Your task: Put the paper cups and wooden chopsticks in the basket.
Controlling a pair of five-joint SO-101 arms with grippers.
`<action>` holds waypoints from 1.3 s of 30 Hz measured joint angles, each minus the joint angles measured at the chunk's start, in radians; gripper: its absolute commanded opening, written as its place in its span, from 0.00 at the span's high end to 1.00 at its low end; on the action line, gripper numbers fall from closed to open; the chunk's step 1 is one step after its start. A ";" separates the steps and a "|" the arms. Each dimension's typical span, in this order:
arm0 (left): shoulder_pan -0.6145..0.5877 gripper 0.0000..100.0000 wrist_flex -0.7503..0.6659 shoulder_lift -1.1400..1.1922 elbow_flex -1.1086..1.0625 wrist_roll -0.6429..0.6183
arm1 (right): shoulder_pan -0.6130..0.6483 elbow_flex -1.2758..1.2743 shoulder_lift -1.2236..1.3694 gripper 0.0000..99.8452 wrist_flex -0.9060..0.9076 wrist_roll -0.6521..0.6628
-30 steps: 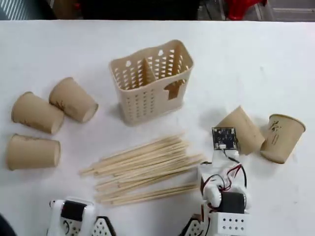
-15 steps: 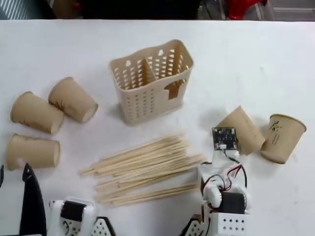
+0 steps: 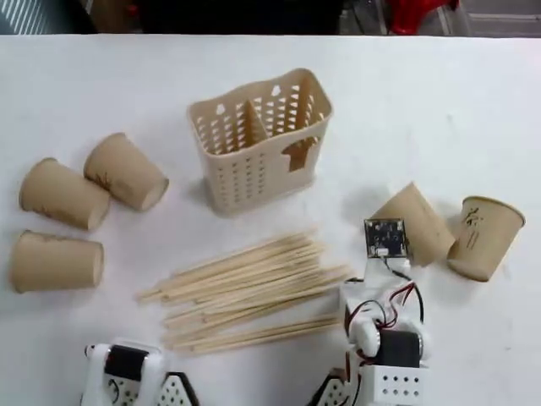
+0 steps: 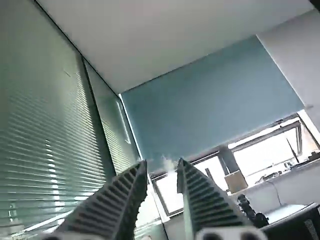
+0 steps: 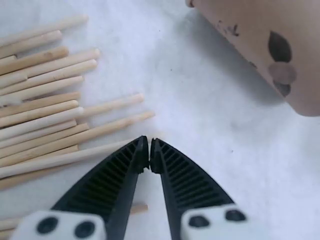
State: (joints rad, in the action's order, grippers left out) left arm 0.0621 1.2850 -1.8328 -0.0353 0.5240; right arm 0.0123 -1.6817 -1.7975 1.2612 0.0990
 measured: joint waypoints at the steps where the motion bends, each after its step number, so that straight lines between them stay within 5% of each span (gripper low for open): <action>1: 0.000 0.89 0.005 0.000 0.017 0.000 | 0.000 0.000 0.000 0.98 0.000 0.000; 39: 0.026 0.89 0.038 -0.002 0.080 0.000 | 0.000 0.000 0.000 0.98 0.000 0.000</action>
State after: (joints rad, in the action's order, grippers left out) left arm 0.0882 1.3234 -1.8343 0.0445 0.5240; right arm 0.0123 -1.6817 -1.7975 1.2612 0.0990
